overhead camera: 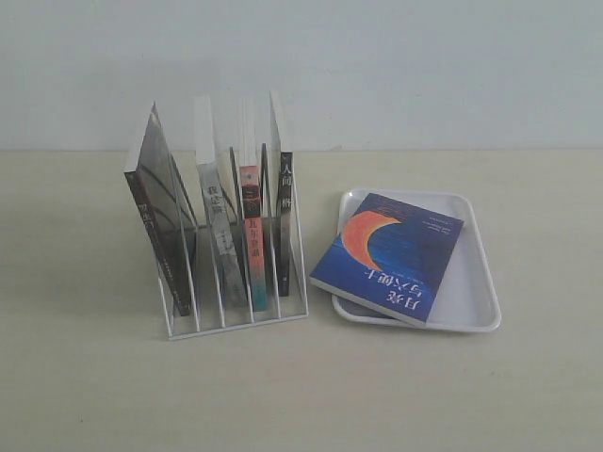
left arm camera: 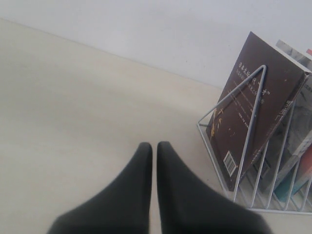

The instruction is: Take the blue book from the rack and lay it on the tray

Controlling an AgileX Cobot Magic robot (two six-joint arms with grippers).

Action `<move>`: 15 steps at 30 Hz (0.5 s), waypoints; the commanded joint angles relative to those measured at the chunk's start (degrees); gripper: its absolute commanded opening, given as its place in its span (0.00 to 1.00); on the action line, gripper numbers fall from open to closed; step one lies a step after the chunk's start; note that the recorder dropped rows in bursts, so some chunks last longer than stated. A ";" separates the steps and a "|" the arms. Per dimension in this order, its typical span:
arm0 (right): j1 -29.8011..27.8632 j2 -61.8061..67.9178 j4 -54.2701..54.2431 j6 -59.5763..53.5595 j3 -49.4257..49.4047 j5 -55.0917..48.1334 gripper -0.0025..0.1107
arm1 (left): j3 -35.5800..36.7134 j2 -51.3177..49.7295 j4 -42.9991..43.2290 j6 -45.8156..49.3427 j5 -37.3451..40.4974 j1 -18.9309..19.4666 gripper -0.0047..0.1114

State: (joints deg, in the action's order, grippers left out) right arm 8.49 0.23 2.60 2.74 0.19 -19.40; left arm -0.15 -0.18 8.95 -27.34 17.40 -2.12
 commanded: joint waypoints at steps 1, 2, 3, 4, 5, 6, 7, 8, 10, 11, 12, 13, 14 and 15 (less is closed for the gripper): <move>0.10 -0.23 -2.16 -1.04 -0.19 0.63 0.02 | 0.15 0.18 0.03 0.04 -0.66 0.06 0.08; 0.10 -0.23 -2.16 -1.19 -0.19 0.63 0.02 | 0.15 0.18 0.03 0.04 -0.66 0.06 0.08; 0.10 -0.23 -2.16 -1.19 -0.19 0.52 0.02 | 0.15 0.18 0.03 0.04 -0.66 0.06 0.08; 0.10 -0.23 -2.16 -1.19 -0.19 0.52 0.02 | 0.15 0.18 0.03 0.04 -0.66 0.06 0.08; 0.10 -0.23 -2.16 -1.19 -0.19 0.52 0.02 | 0.15 0.18 0.03 0.04 -0.66 0.06 0.08; 0.10 -0.23 -2.16 -1.19 -0.19 0.52 0.02 | 0.15 0.18 0.03 0.04 -0.66 0.06 0.08; 0.10 -0.23 -2.16 -1.31 -0.19 0.52 0.02 | 0.15 0.18 0.03 0.04 -0.66 0.06 0.08; 0.10 -0.23 -2.16 -1.43 -0.19 0.52 0.02 | 0.15 0.18 0.03 0.04 -0.66 0.06 0.08; 0.10 -0.23 -2.06 -2.31 -0.19 0.52 0.02 | 0.15 0.18 0.03 0.04 -0.66 0.06 0.08; -0.21 -0.23 -2.06 -3.14 -0.19 0.52 0.02 | 0.15 0.18 0.03 0.04 -0.66 0.06 0.08; -1.41 -0.23 -2.06 -3.92 -0.19 0.52 0.02 | 0.15 0.18 0.03 0.04 -0.66 0.06 0.08; -3.53 -0.23 -2.06 -3.92 -0.19 0.52 0.02 | 0.15 0.18 0.03 0.04 -0.66 0.06 0.08; -5.24 -0.23 -2.06 -3.92 -0.19 0.52 0.02 | 0.15 0.18 0.03 0.04 -0.66 0.06 0.08; -7.19 -0.23 -2.06 -3.92 -0.19 0.52 0.02 | 0.15 0.18 0.03 0.04 -0.66 0.06 0.08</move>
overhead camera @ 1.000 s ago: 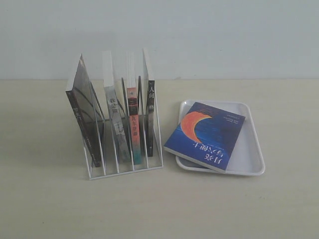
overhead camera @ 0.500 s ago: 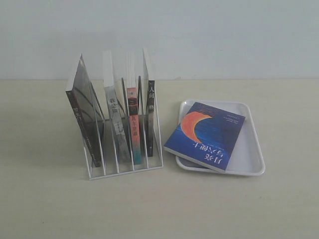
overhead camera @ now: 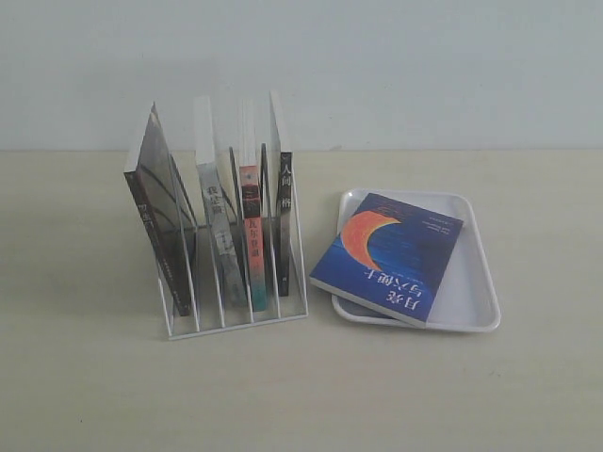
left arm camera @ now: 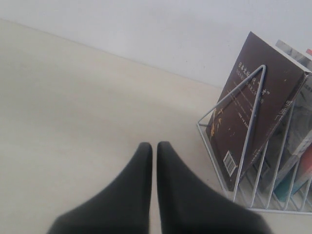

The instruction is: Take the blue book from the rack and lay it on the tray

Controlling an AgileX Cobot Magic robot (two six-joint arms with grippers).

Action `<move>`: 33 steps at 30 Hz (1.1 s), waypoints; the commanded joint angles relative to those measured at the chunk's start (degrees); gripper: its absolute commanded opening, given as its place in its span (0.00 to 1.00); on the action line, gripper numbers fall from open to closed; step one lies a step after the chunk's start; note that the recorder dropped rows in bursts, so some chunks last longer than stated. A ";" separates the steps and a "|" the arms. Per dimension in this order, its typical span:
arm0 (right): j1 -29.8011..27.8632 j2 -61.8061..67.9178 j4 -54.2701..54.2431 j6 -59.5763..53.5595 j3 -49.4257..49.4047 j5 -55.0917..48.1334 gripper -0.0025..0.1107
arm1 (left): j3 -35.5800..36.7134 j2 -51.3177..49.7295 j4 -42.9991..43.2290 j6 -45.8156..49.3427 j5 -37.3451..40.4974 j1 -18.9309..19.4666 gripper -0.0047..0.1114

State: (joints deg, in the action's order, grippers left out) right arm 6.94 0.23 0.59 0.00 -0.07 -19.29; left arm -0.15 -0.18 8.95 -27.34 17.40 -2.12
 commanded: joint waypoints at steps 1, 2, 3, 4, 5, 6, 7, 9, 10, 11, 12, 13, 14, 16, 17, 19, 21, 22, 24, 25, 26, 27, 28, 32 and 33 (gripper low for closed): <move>-6.38 -0.23 -0.05 -1.18 0.07 0.41 0.02 | 0.15 0.18 0.03 0.04 -0.66 0.06 0.08; -6.39 -0.23 0.07 -1.18 0.07 0.41 0.02 | 0.15 0.18 0.03 0.04 -0.66 0.06 0.08; -6.39 -0.23 0.08 -1.49 0.07 0.41 0.02 | 0.15 0.18 0.03 0.04 -0.66 0.06 0.08; -6.39 -0.23 0.08 -1.49 0.07 0.41 0.02 | 0.15 0.18 0.03 0.04 -0.66 0.06 0.08; -6.39 -0.23 0.08 -1.52 0.07 0.29 0.02 | 0.15 0.18 0.03 0.04 -0.66 0.06 0.08; -6.39 -0.23 0.08 -1.52 0.07 0.29 0.02 | 0.15 0.18 0.03 0.04 -0.66 0.06 0.08; -6.39 -0.23 0.08 -1.52 0.07 0.29 0.02 | 0.15 0.18 0.03 0.04 -0.66 0.06 0.08; -6.39 -0.23 -0.03 -1.52 0.07 0.29 0.02 | 0.15 0.18 0.03 0.04 -0.66 0.06 0.08; -6.39 -0.23 -0.03 -1.52 0.07 0.29 0.02 | 0.15 0.18 0.03 0.04 -0.66 0.06 0.08; -6.39 -0.23 -0.03 -1.52 0.07 0.29 0.02 | 0.15 0.18 0.03 0.04 -0.66 0.06 0.08; -6.39 -0.23 -0.03 -1.52 0.07 0.29 0.02 | 0.15 0.18 0.03 0.04 -0.66 0.06 0.08; -6.39 -0.23 -0.04 -1.39 0.07 0.29 0.02 | 0.15 0.18 0.03 0.04 -0.66 0.06 0.08; -6.39 -0.23 -0.04 -1.39 0.07 0.29 0.02 | 0.15 0.18 0.03 0.04 -0.66 0.06 0.08; -6.39 -0.23 -0.04 -1.39 0.07 0.29 0.02 | 0.15 0.18 0.03 0.04 -0.66 0.06 0.08; -6.39 -0.23 -0.04 -1.39 0.07 0.29 0.02 | 0.15 0.18 0.03 0.04 -0.66 0.06 0.08; -6.39 -0.23 -0.04 -1.39 0.07 0.29 0.02 | 0.15 0.18 0.03 0.04 -0.66 0.06 0.08; -6.39 -0.23 -0.04 -1.39 0.07 0.29 0.02 | 0.15 0.18 0.03 0.04 -0.66 0.06 0.08; -6.39 -0.23 -0.04 -1.39 0.07 0.29 0.02 | 0.15 0.18 0.03 0.04 -0.66 0.06 0.08; -6.39 -0.23 -0.04 -1.39 0.07 0.29 0.02 | 0.15 0.18 0.03 0.04 -0.66 0.06 0.08; -6.39 -0.23 -0.04 -1.39 0.07 0.29 0.02 | 0.15 0.18 0.03 0.04 -0.66 0.06 0.08; -6.39 -0.23 -0.04 -1.39 0.07 0.29 0.02 | 0.15 0.18 0.03 0.04 -0.66 0.06 0.08; -6.39 -0.23 -0.04 -1.39 0.07 0.29 0.02 | 0.15 0.18 0.03 0.04 -0.66 0.06 0.08; -6.39 -0.23 -0.04 -1.39 0.07 0.29 0.02 | 0.15 0.18 0.03 0.04 -0.66 0.06 0.08; -6.39 -0.23 -0.04 -1.39 0.07 0.29 0.02 | 0.15 0.18 0.03 0.04 -0.66 0.06 0.08; -6.39 -0.23 -0.04 -1.39 0.07 0.29 0.02 | 0.15 0.18 0.03 0.04 -0.66 0.06 0.08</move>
